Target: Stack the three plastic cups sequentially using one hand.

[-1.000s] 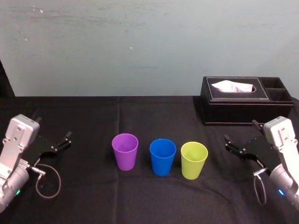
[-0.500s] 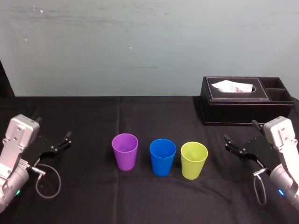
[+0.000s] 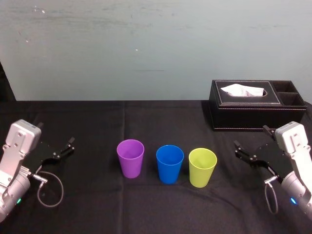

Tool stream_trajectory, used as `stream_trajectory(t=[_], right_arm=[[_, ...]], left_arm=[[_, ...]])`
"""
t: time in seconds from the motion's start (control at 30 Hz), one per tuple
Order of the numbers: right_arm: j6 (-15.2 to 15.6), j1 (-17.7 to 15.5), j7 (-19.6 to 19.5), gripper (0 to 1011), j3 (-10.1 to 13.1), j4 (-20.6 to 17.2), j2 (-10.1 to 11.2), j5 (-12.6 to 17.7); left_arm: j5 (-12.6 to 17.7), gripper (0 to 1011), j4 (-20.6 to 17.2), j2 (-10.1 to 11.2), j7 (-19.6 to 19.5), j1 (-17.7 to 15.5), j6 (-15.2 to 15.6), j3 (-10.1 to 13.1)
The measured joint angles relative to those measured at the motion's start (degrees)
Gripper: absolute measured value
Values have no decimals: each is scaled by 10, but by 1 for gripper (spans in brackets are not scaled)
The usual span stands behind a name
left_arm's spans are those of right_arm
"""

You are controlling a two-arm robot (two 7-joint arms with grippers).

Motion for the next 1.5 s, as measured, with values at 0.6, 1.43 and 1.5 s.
stream_trajectory(t=[0.6, 1.43, 1.5], right_arm=[[6, -9, 2, 1003, 11, -19, 1, -3], [129, -173, 137, 1003, 103, -192, 83, 143], [137, -176, 140, 1003, 103, -196, 80, 146]], left_arm=[[0, 1000, 0, 0, 0, 0, 0, 0], [0, 1000, 0, 0, 0, 0, 0, 0], [0, 1000, 0, 0, 0, 0, 0, 0]])
